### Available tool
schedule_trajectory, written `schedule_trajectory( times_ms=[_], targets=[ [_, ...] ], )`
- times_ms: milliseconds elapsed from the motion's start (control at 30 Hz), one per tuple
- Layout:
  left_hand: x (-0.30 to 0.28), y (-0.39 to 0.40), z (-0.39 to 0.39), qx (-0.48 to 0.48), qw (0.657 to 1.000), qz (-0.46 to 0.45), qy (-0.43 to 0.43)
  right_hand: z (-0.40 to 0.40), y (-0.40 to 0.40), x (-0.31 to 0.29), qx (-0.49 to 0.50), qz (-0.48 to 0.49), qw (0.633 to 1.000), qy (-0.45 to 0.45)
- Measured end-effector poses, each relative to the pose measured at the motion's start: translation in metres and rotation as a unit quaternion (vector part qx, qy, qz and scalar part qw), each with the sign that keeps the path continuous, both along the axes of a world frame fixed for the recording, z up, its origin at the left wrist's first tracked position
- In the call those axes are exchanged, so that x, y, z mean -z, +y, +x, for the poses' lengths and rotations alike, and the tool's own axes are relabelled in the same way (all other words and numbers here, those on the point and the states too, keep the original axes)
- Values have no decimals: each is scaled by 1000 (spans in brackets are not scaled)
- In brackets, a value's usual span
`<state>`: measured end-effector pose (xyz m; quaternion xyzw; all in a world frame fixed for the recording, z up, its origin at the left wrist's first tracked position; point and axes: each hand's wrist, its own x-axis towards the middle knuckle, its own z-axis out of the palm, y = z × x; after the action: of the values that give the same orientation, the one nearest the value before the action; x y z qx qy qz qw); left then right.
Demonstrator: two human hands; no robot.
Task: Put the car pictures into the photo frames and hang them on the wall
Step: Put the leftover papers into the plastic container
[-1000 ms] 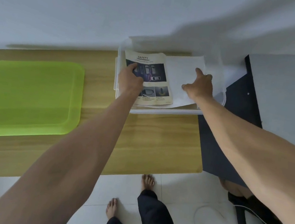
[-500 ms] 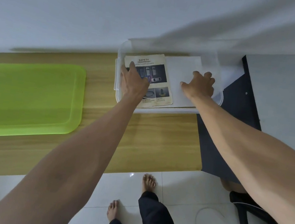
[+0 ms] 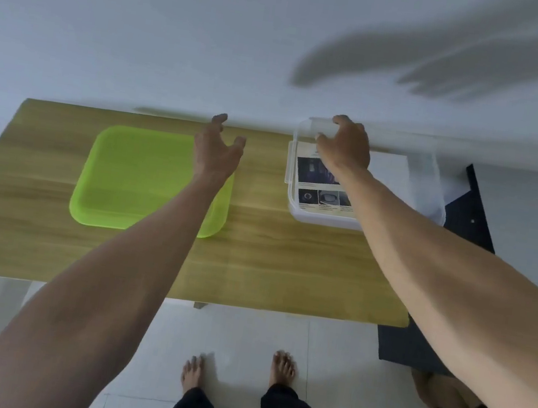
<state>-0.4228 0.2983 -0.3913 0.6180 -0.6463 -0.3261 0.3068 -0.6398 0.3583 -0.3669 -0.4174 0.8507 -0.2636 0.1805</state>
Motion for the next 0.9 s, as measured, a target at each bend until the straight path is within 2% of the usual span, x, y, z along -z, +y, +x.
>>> schedule_trajectory(
  times_ms=[267, 467, 733, 900],
  targets=[
    [19, -34, 169, -23, 998, 56, -6, 162, -29, 25, -28, 30, 996, -79],
    [54, -60, 263, -28, 994, 96, -34, 227, -40, 70, 20, 95, 988, -116],
    [89, -74, 292, 5, 982, 175, -76, 252, -44, 104, 85, 177, 974, -115],
    [92, -75, 286, -29, 970, 209, -120, 253, -43, 110, 115, 157, 970, -144]
  ],
)
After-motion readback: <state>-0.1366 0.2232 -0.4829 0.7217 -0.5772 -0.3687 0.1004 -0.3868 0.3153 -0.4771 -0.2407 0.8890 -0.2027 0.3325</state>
